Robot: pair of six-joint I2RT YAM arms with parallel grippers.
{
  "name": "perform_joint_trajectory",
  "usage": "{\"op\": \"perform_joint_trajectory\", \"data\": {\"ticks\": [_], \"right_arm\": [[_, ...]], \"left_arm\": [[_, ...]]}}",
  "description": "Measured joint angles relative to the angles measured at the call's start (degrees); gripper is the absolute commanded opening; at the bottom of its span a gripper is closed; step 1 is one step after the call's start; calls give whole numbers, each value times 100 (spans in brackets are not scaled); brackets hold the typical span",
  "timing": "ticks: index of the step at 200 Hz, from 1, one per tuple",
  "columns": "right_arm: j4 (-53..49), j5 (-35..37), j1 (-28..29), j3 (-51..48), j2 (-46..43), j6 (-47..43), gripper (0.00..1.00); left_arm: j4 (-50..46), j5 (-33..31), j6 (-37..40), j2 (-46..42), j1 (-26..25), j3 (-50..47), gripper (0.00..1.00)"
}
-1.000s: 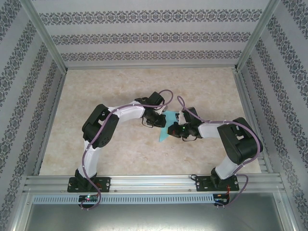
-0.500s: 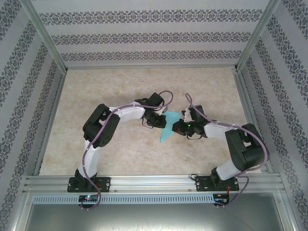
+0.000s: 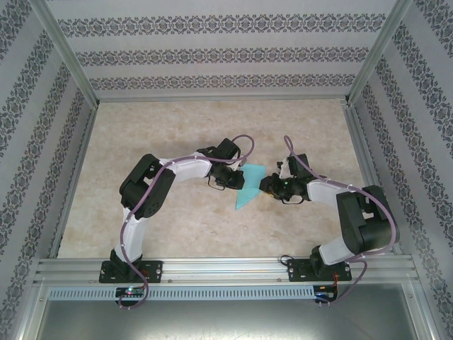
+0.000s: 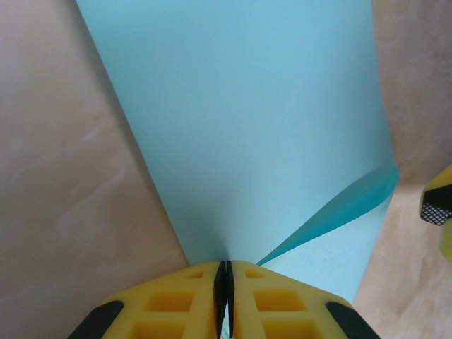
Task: Fold a paper plane with a square sheet of paper (pick it up from the middle)
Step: Third fold the triangle at the center of the table, then fourth fold the wing at the center of the table.
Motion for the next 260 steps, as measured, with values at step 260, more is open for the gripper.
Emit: {"op": "perform_joint_trajectory", "data": {"ticks": [260], "right_arm": [[680, -363, 48, 0, 348, 627, 33]], "left_arm": [[195, -11, 66, -70, -4, -162, 16]]}}
